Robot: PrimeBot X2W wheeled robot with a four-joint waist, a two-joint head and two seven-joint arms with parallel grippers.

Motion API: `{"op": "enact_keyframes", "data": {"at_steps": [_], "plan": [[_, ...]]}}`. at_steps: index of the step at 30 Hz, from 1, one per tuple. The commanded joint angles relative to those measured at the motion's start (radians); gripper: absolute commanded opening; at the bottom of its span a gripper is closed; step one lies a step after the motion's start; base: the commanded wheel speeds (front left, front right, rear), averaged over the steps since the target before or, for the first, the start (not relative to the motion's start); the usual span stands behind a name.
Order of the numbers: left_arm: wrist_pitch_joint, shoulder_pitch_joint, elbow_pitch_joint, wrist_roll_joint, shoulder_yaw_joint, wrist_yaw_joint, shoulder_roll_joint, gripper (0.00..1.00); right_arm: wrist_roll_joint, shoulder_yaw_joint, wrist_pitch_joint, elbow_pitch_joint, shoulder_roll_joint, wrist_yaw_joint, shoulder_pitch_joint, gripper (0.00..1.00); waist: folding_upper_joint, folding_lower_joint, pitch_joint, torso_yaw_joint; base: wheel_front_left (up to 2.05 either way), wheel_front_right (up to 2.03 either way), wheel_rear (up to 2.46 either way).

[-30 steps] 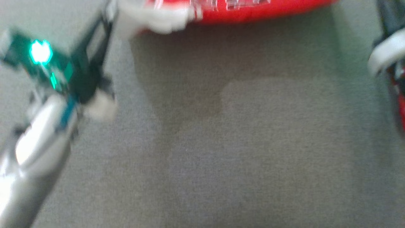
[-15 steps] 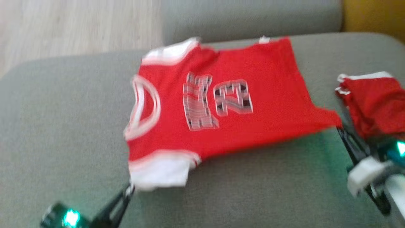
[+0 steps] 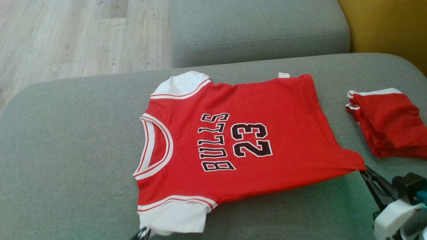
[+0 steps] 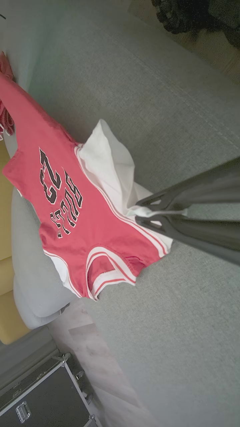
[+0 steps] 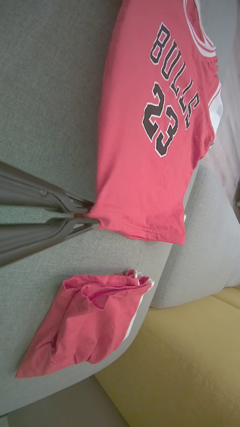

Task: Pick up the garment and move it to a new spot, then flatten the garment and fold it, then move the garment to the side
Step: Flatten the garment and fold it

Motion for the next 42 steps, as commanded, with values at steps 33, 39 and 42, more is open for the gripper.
{"op": "enact_keyframes", "data": {"at_steps": [33,39,42], "plan": [[-0.106,-0.861,0.517,0.133,0.077,-0.185,-0.167,0.49,-0.04,0.028,-0.07,0.312,0.069,-0.001,-0.497,0.61,-0.0001,0.0001,0.307,0.035,0.0,0.0,0.0],[-0.108,-0.793,0.444,0.083,0.151,-0.145,-0.198,1.0,-0.065,0.013,-0.168,0.37,0.09,-0.001,-0.54,1.0,-0.0001,0.0001,0.3,0.036,0.0,0.0,0.0],[-0.108,-0.692,0.397,0.026,0.206,-0.114,-0.227,1.0,-0.074,-0.007,-0.202,0.386,0.102,-0.001,-0.537,1.0,-0.0001,0.0001,0.29,0.036,0.0,0.0,0.0]]}}
